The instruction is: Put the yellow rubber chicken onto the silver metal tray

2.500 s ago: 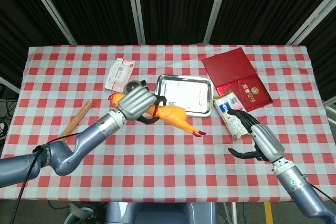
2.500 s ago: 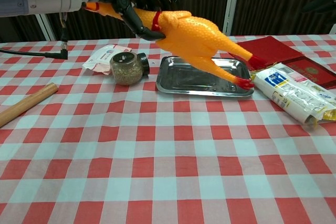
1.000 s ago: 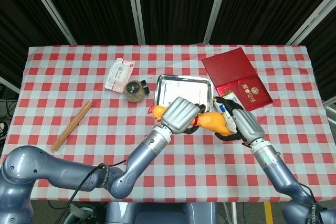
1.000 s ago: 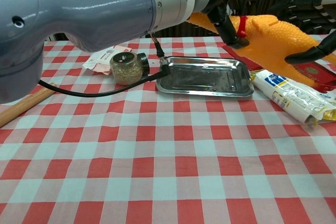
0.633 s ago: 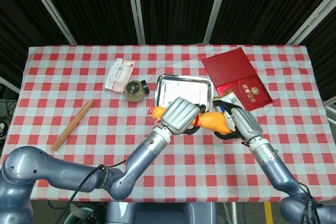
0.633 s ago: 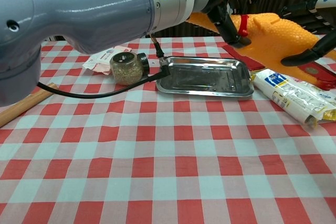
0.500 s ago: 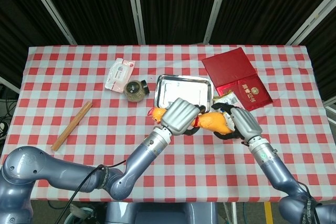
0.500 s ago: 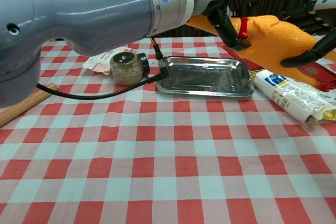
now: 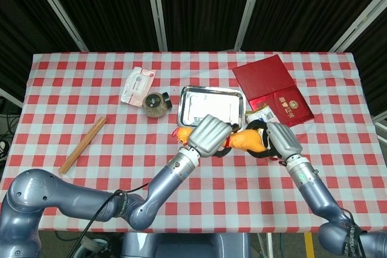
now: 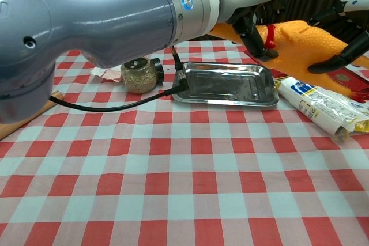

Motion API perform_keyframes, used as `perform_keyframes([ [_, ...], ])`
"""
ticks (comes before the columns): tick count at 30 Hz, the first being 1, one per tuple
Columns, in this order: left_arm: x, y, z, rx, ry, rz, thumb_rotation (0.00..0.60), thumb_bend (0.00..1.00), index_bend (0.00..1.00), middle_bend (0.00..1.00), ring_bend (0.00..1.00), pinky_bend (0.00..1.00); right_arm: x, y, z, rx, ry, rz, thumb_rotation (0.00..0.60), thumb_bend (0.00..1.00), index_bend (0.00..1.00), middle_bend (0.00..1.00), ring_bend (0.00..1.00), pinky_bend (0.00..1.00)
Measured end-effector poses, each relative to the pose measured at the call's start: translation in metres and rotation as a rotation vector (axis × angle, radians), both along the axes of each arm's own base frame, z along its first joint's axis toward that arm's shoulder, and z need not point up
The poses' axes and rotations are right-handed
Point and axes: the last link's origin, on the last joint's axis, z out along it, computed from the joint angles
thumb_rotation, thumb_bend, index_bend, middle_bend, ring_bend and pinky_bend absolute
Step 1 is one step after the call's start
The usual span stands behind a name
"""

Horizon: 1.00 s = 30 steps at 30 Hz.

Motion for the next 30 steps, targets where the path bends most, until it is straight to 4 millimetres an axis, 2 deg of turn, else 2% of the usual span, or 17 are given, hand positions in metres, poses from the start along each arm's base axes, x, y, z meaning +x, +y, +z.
perform_keyframes([
  [6,-0.0002,0.0007,-0.0004,0.003,0.0,0.002,0.6,0.69,0.69,0.77,0.67,0.77,-0.0014,-0.0016,0.0003,-0.011,0.001,-0.007,0.6,0.41,1.0,0.84,0.83,0.81],
  [8,-0.0002,0.001,-0.0001,0.005,-0.002,0.003,0.6,0.69,0.69,0.77,0.67,0.77,-0.0019,-0.0017,0.0007,-0.015,-0.002,-0.009,0.6,0.42,0.96,0.84,0.8,0.79],
  [9,-0.0002,0.0012,0.0001,0.007,-0.003,0.003,0.6,0.69,0.69,0.77,0.67,0.77,-0.0021,-0.0016,0.0008,-0.016,-0.004,-0.011,0.6,0.41,0.92,0.82,0.77,0.77],
  [11,-0.0002,0.0016,0.0004,0.01,-0.004,0.003,0.6,0.69,0.7,0.77,0.67,0.77,-0.0027,-0.0012,0.0012,-0.016,-0.002,-0.009,0.6,0.41,0.67,0.68,0.59,0.65],
  [14,-0.0004,0.0029,0.001,0.025,-0.002,-0.001,0.6,0.69,0.7,0.78,0.67,0.77,-0.0041,0.0007,0.0012,0.003,0.016,-0.001,0.6,0.41,0.37,0.47,0.38,0.47],
  [16,-0.0008,0.0038,0.0008,0.035,-0.002,-0.002,0.6,0.69,0.7,0.78,0.67,0.77,-0.0049,0.002,0.0015,0.021,0.027,0.004,0.6,0.41,0.26,0.38,0.3,0.39],
  [18,-0.0014,0.0048,0.0003,0.042,-0.001,-0.001,0.6,0.69,0.7,0.78,0.67,0.77,-0.0059,0.0033,0.0026,0.043,0.038,0.009,0.6,0.4,0.19,0.33,0.25,0.35],
  [23,-0.0029,0.0073,-0.0015,0.062,0.007,-0.001,0.6,0.69,0.7,0.78,0.67,0.77,-0.0061,0.005,0.0058,0.073,0.041,0.017,0.6,0.39,0.14,0.3,0.21,0.32],
  [30,-0.0041,0.0085,-0.003,0.085,0.007,-0.006,0.6,0.69,0.7,0.78,0.67,0.77,-0.0065,0.0058,0.008,0.088,0.027,0.018,0.6,0.38,0.13,0.29,0.2,0.32],
])
